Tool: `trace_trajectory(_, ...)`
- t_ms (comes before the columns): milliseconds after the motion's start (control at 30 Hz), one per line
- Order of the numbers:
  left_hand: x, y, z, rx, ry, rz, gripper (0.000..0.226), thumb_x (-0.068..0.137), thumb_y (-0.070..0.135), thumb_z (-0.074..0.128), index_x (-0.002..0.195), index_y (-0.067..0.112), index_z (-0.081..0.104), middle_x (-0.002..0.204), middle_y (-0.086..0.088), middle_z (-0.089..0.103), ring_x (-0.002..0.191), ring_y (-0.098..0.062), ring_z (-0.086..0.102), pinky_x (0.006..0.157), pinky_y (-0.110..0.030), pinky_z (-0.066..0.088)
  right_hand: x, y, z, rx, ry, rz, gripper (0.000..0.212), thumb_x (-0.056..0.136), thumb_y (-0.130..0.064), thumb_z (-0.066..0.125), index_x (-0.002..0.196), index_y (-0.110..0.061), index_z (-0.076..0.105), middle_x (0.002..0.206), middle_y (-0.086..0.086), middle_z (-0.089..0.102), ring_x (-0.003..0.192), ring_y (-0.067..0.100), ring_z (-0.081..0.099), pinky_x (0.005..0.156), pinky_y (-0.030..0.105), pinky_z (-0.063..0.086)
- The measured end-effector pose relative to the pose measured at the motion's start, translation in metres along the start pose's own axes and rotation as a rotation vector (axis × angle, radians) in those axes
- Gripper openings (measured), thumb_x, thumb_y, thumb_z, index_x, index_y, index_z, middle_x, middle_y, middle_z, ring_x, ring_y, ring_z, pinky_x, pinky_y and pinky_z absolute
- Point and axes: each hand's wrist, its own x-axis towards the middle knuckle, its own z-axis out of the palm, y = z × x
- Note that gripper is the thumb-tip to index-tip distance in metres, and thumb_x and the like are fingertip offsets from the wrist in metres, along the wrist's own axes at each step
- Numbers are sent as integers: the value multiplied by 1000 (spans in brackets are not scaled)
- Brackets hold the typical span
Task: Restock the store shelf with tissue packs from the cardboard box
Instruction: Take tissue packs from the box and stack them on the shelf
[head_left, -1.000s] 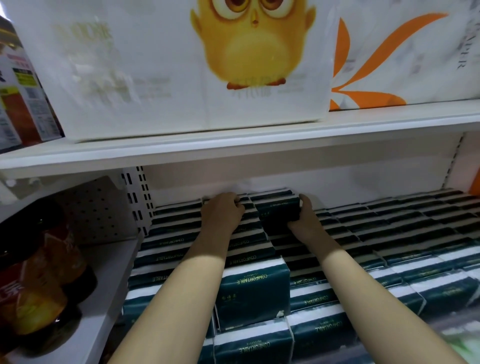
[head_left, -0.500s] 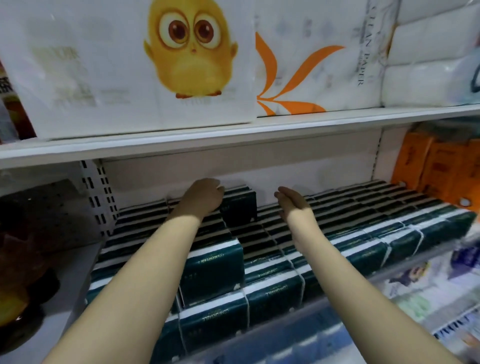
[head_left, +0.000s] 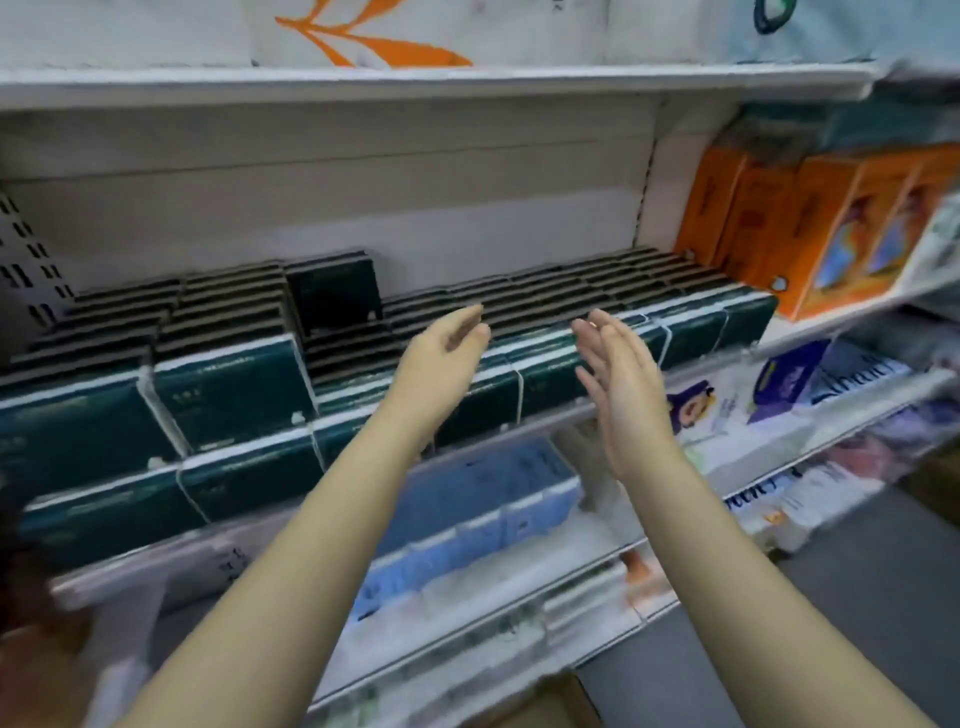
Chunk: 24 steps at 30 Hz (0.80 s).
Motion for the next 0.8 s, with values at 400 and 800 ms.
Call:
trace_trajectory(400,-99,-140,112,-57,-180,-365,36,100,32,51,135,26,54,130,18,55,107,12,52,79,0,40,-78,146,-140,-150,138,367,22,104,-24,41,119,-28,57,117,-12,65,119,7,56,100,27,43)
trace_trajectory(800,-212,-371,169,-11,-302,-968,19,101,27,49,113,32,64,125,7,60,111,-9,55,100,-27,43,-190,372,-215,-415,287,909,24,101,-28,52,118,-18,63,121,-6,62,114,13,55,98,31,43)
